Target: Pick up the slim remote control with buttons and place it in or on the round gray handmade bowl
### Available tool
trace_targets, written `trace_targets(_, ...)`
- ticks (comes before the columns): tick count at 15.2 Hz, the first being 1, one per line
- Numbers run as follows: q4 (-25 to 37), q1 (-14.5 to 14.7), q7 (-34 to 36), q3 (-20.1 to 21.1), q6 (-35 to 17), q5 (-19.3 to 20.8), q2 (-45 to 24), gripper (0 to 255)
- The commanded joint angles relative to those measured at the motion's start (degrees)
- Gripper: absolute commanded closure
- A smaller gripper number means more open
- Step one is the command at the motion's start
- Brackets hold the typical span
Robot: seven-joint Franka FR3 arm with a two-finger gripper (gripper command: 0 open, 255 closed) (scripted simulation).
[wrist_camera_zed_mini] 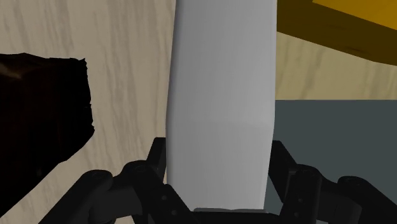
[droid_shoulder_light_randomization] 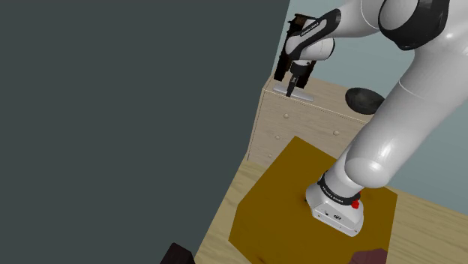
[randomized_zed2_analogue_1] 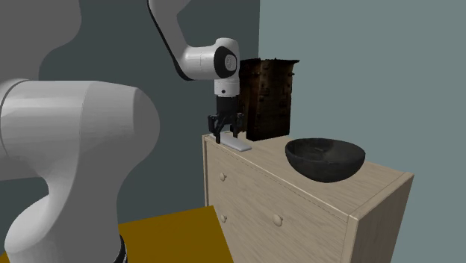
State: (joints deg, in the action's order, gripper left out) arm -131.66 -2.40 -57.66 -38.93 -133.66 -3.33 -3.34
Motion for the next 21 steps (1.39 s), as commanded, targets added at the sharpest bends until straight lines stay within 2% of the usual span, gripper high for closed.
trace_targets(1, 0.0, 0.0, 0.0, 0.0, 0.0, 0.0, 0.01, 255)
trace_targets(3, 0.0, 0.0, 0.0, 0.0, -0.01, 0.0, 0.0, 255)
trace_targets(12, 2.75, 0.3, 3.28, -0.01, 6.82, 4.48, 5.3, 255)
trace_targets(21, 6.54, 0.32, 5.4, 0.68, 13.82, 7.22, 9.32, 255)
